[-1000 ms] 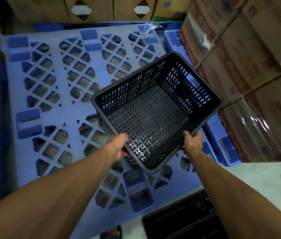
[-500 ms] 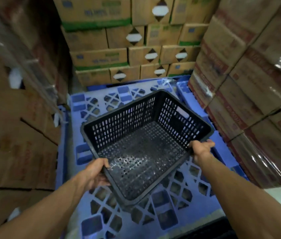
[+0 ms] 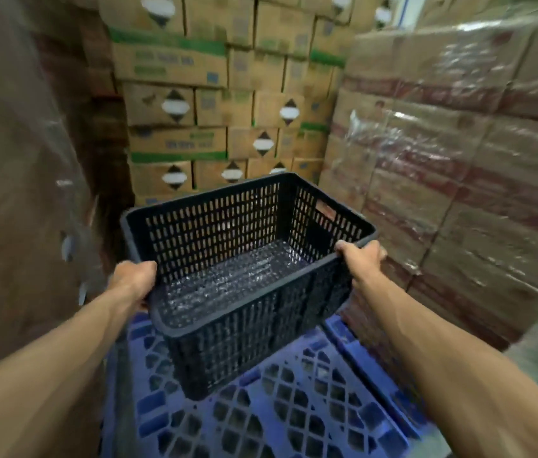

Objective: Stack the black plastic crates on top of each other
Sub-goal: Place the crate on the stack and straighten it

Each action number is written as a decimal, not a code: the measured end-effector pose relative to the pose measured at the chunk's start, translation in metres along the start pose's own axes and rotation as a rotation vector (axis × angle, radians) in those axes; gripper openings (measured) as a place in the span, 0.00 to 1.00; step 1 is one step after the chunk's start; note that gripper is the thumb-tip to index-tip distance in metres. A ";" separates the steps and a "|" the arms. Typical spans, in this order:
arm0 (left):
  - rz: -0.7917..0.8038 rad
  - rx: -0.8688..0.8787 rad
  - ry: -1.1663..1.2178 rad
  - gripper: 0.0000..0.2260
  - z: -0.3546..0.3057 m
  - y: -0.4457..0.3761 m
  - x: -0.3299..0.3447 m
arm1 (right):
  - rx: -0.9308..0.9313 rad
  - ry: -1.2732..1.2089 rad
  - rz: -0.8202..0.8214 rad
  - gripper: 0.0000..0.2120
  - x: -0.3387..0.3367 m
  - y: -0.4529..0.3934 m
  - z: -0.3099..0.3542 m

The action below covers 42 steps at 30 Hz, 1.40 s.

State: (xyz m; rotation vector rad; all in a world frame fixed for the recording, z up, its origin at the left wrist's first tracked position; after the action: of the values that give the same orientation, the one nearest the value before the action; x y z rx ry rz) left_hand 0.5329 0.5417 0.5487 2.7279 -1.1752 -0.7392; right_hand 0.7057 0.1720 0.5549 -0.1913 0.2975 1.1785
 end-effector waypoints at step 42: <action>0.037 0.419 -0.003 0.04 -0.246 0.532 0.090 | -0.381 -0.473 -0.349 0.31 -0.634 0.053 0.053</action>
State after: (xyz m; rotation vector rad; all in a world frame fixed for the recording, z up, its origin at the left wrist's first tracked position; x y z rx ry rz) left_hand 0.3467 0.0767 0.8663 3.0174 -1.5291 -0.5420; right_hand 0.4418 -0.3487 0.8126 -0.2766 -0.3692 0.8892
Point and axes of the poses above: each hand's wrist, its own y-axis away from the middle knuckle, its own x-axis out of the palm, z = x × y, the point moved 3 cm from there along -y, towards the middle knuckle, and after that the axes turned 1 degree about -y, right-handed, at the moved point
